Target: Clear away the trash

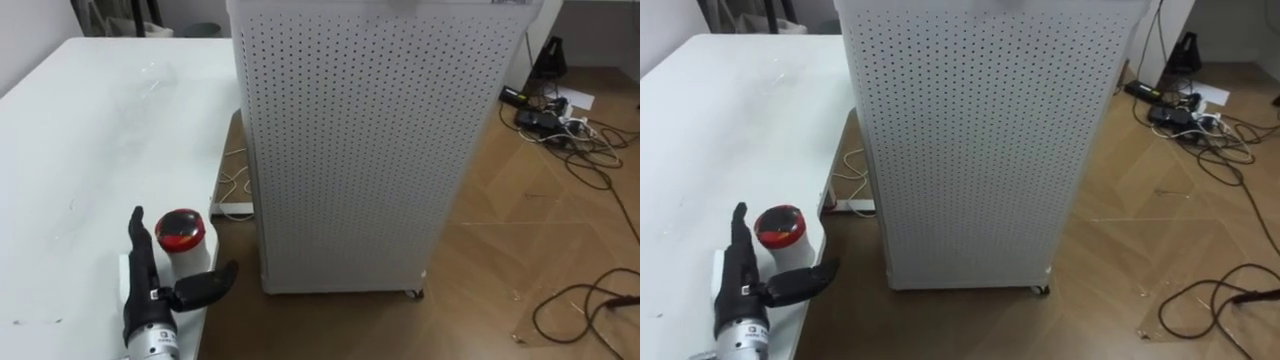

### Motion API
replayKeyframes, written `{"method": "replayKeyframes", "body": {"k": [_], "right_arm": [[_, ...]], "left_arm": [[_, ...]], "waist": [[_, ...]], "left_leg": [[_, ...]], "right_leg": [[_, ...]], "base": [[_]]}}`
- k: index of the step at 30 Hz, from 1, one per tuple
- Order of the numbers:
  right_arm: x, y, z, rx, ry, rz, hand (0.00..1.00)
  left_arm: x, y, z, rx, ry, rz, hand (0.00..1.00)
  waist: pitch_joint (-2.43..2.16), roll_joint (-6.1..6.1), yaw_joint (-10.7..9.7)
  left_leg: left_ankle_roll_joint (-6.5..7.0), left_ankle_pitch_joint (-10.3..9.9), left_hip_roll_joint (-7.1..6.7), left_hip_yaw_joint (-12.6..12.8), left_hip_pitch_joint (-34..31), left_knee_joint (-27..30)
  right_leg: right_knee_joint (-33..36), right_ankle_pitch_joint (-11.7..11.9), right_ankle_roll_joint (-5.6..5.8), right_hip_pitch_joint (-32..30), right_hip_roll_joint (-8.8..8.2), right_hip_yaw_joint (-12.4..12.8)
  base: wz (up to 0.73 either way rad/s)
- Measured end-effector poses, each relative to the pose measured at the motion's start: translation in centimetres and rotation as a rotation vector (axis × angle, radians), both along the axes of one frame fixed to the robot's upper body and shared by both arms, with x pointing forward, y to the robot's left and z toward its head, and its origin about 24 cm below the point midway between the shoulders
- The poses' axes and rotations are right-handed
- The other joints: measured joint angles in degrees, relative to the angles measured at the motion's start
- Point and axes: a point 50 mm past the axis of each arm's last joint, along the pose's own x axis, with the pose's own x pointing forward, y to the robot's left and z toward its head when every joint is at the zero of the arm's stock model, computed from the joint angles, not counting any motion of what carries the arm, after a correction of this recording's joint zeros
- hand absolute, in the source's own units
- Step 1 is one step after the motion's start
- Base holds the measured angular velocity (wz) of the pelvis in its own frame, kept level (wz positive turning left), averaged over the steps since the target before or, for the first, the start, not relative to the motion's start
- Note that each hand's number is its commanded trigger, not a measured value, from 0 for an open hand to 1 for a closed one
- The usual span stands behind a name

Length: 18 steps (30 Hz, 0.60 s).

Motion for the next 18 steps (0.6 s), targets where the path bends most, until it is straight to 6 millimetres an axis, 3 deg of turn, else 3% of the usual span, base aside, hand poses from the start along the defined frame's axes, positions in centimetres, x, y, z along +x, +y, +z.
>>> {"method": "replayKeyframes", "body": {"k": [18], "right_arm": [[0.4, -0.1, 0.1, 0.014, -0.001, -0.058, 1.00]], "left_arm": [[1.2, 1.6, 0.4, -0.087, -0.006, 0.113, 1.00]], "waist": [[0.00, 0.11, -1.3]], "left_leg": [[0.05, 0.0, -0.01, 0.0, -0.7, 0.3]], "right_leg": [[0.7, 0.0, 0.00, -1.0, 0.04, 0.4]], "base": [[-0.01]]}}
